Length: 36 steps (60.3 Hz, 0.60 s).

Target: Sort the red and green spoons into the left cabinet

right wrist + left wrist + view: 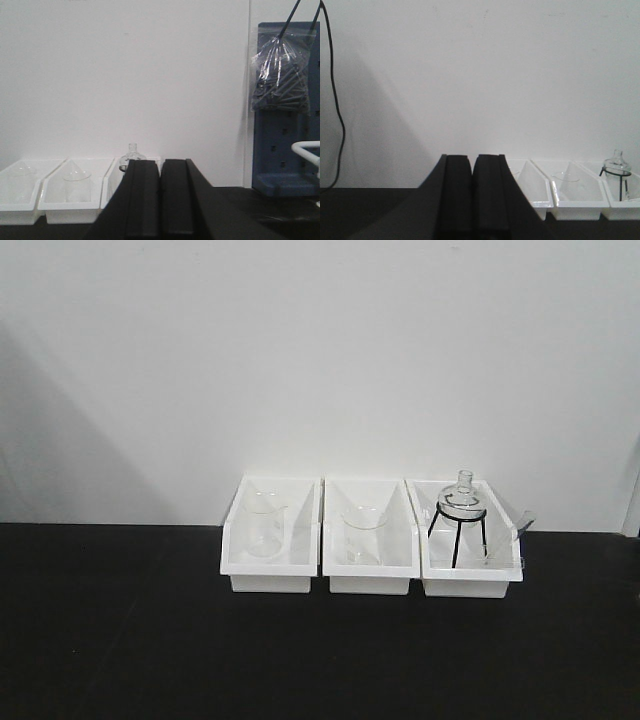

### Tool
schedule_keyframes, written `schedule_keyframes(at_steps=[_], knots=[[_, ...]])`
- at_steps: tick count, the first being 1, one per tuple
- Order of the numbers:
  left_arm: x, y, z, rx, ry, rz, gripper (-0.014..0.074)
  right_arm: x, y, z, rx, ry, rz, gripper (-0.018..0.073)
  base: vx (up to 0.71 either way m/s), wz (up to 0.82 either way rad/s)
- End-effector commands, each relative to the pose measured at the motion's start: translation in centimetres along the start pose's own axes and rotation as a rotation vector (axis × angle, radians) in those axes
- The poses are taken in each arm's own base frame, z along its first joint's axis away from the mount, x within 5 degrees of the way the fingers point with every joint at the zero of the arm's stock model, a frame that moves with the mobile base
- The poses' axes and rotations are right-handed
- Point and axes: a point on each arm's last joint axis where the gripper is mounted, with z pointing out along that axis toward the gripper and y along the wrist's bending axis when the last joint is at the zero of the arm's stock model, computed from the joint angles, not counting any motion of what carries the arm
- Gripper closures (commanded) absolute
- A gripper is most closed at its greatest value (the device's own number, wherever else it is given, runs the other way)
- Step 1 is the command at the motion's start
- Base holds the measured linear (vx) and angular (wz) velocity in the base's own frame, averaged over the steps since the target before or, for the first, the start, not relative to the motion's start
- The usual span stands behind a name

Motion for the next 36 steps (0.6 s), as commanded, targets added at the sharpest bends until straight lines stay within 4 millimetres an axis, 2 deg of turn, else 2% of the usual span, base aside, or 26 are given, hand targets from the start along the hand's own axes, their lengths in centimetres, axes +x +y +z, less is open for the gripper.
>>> schedule_keyframes(at_steps=[1,8,13,18,26,36], knots=[[-3.1,-0.2,1.4,-0.007,0.055,0.065,0.0596,-3.5,-0.1,1.2,0.019,0.021,-0.063,0.0564,0.0,0.0],[-4.1,-0.3,4.4,-0.01,0.202,0.069,0.0596,-5.7,0.0,3.1,0.0,0.053,-0.06,0.0564,0.0,0.0],[-3.9,-0.3,6.5,-0.012,0.265,0.069,0.0596,-6.4,0.2,4.7,-0.011,0.068,-0.059,0.0564,0.0,0.0],[-3.4,-0.3,8.3,-0.012,0.299,0.069,0.0596,-6.2,0.3,6.2,-0.015,0.102,-0.059,0.0564,0.0,0.0],[-2.5,-0.4,9.8,-0.003,0.346,0.021,0.0596,-5.5,0.4,7.5,-0.019,0.16,-0.043,0.0564,0.0,0.0],[-2.0,-0.5,10.6,0.0,0.38,-0.009,0.0589,-4.9,0.5,8.4,-0.023,0.201,-0.005,0.0559,0.0,0.0]])
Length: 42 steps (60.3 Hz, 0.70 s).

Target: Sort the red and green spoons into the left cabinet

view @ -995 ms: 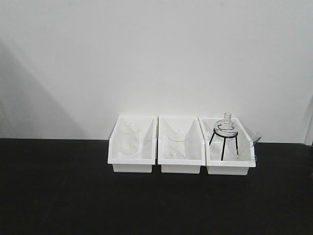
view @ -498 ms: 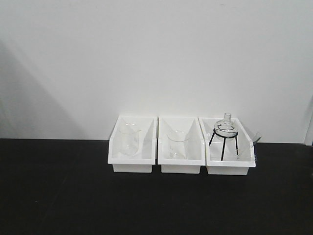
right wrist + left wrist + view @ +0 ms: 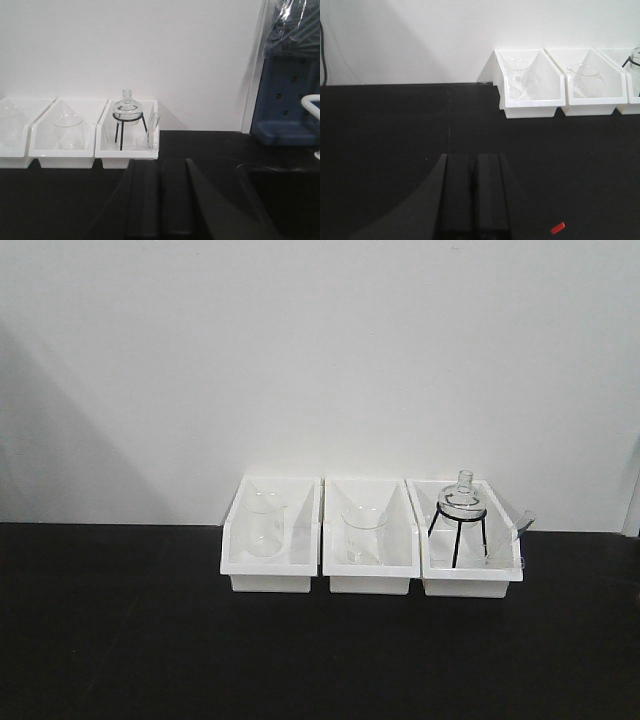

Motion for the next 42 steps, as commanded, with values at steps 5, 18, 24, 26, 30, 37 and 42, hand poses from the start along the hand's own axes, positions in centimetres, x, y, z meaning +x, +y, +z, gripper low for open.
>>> schedule_keyframes(at_steps=[5,18,24,26,30,37,42], knots=[[-1.78,-0.14,0.02,0.011,-0.105,-0.016,0.0572,-1.63,0.19,0.25,-0.023,-0.093,0.05,0.0544,0.0,0.0],[-1.78,-0.14,0.02,0.011,-0.105,-0.012,0.0446,-1.53,0.36,0.28,-0.045,-0.083,0.133,0.0425,0.0,0.0],[-1.75,-0.14,0.02,0.011,-0.101,-0.012,0.0345,-1.44,0.39,0.28,-0.048,-0.072,0.146,0.0316,0.0,0.0],[-1.72,-0.14,0.02,0.011,-0.099,-0.012,0.0313,-1.42,0.39,0.28,-0.048,-0.07,0.146,0.0277,0.0,0.0],[-1.68,-0.13,0.03,0.01,-0.094,-0.012,0.0242,-1.39,0.39,0.29,-0.047,-0.067,0.139,0.0177,0.0,0.0],[-1.62,-0.13,0.03,0.01,-0.087,-0.012,0.0134,-1.38,0.39,0.29,-0.046,-0.066,0.138,-0.0006,0.0,0.0],[-1.62,-0.13,0.03,0.01,-0.087,-0.012,0.0088,-1.53,0.38,0.28,-0.047,-0.082,0.138,-0.0101,0.0,0.0]])
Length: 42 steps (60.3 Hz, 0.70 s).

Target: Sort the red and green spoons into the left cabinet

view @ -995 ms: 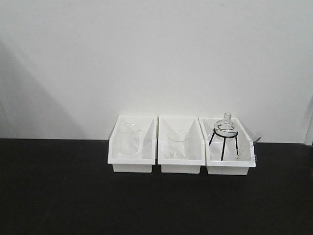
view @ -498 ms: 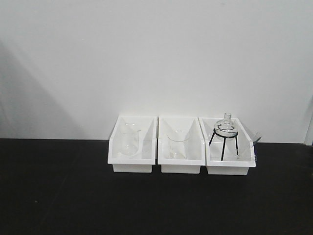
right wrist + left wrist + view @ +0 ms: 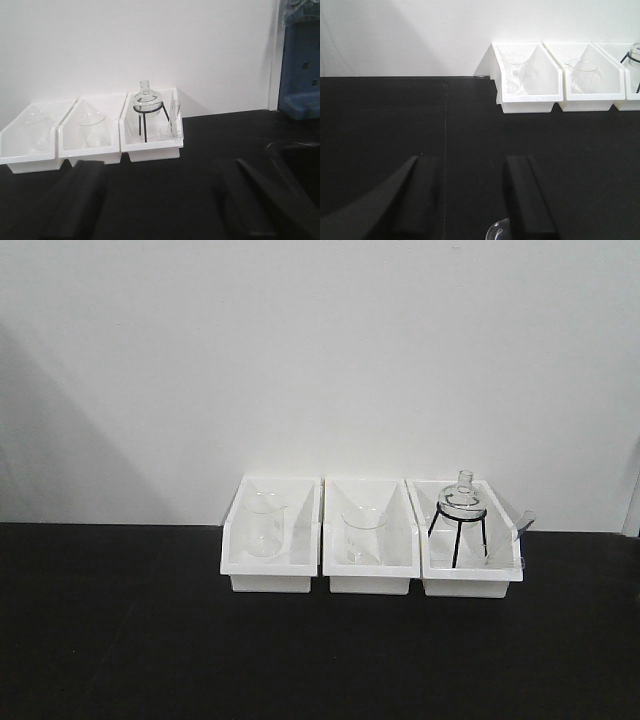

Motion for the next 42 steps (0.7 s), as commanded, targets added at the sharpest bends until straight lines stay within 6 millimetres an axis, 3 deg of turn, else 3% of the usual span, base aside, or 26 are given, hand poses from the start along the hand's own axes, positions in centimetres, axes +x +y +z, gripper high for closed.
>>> schedule_keyframes(at_steps=[1,8,18,32,42], knots=[[-1.7,-0.1,-0.4,0.008,-0.102,-0.007,0.0085,-1.8,0.2,-0.2,-0.013,-0.12,-0.008,-0.0115,0.0,0.0],[-1.7,-0.1,-0.4,0.008,-0.102,-0.007,0.0079,-2.1,0.3,-0.2,-0.017,-0.152,-0.009,-0.0169,0.0,0.0],[-1.7,-0.1,-0.4,0.008,-0.099,-0.007,0.008,-2.2,0.4,0.4,-0.033,-0.155,0.049,-0.0158,0.0,0.0],[-1.7,-0.1,-0.4,0.008,-0.099,-0.007,0.008,-0.4,0.4,3.1,-0.04,0.039,-0.25,-0.0087,0.0,0.0],[-1.7,-0.1,-0.4,0.008,-0.099,-0.007,0.008,1.4,1.4,5.0,-0.177,0.186,-0.227,-0.0025,0.0,0.0]])
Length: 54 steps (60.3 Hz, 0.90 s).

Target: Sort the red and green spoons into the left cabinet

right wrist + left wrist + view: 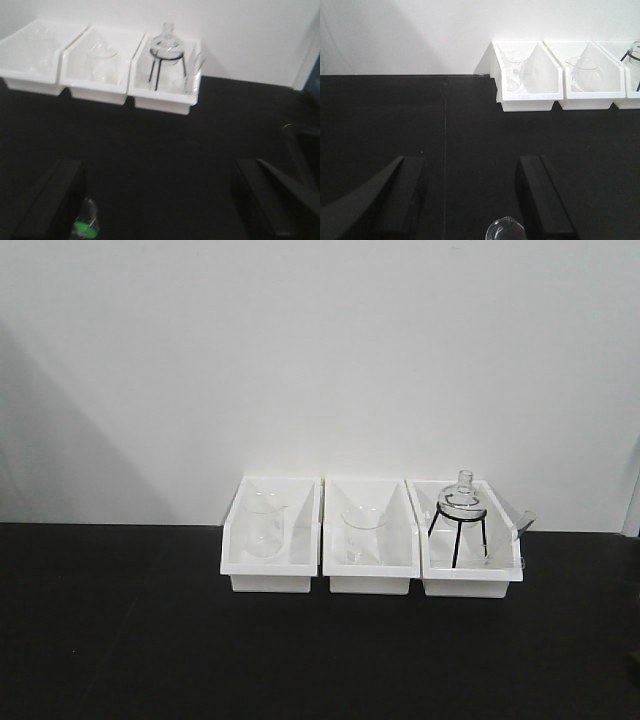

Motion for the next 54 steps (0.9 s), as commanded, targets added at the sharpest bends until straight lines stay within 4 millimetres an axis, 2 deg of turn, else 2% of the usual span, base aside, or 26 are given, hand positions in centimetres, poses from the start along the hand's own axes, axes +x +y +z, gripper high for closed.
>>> schedule_keyframes(at_steps=[1,9,15,25,33,45,54], knots=[[-1.7,-0.1,-0.4,0.008,-0.105,-0.007,0.008,-1.0,0.5,0.7,-0.075,-0.039,-0.022,-0.0019,0.0,0.0],[-1.7,-0.1,-0.4,0.008,-0.105,-0.007,0.008,1.0,1.9,2.3,-0.235,0.02,-0.007,-0.0003,0.0,0.0],[-1.6,-0.1,-0.3,0.007,-0.1,-0.007,0.008,3.0,2.3,3.1,-0.267,0.015,-0.019,-0.0003,0.0,0.0],[-1.4,-0.1,-0.3,0.007,-0.079,-0.007,0.008,6.1,2.9,3.5,-0.295,-0.018,-0.122,-0.0003,0.0,0.0],[-1.3,-0.1,-0.3,0.007,-0.074,-0.007,0.008,7.6,3.3,3.5,-0.318,-0.059,-0.161,-0.0003,0.0,0.0],[-1.3,-0.1,-0.3,0.007,-0.074,-0.007,0.008,8.0,4.0,3.6,-0.401,-0.075,-0.177,-0.0003,0.0,0.0],[-1.3,-0.1,-0.3,0.007,-0.074,-0.007,0.008,8.5,4.2,4.9,-0.448,-0.015,-0.146,-0.0003,0.0,0.0]])
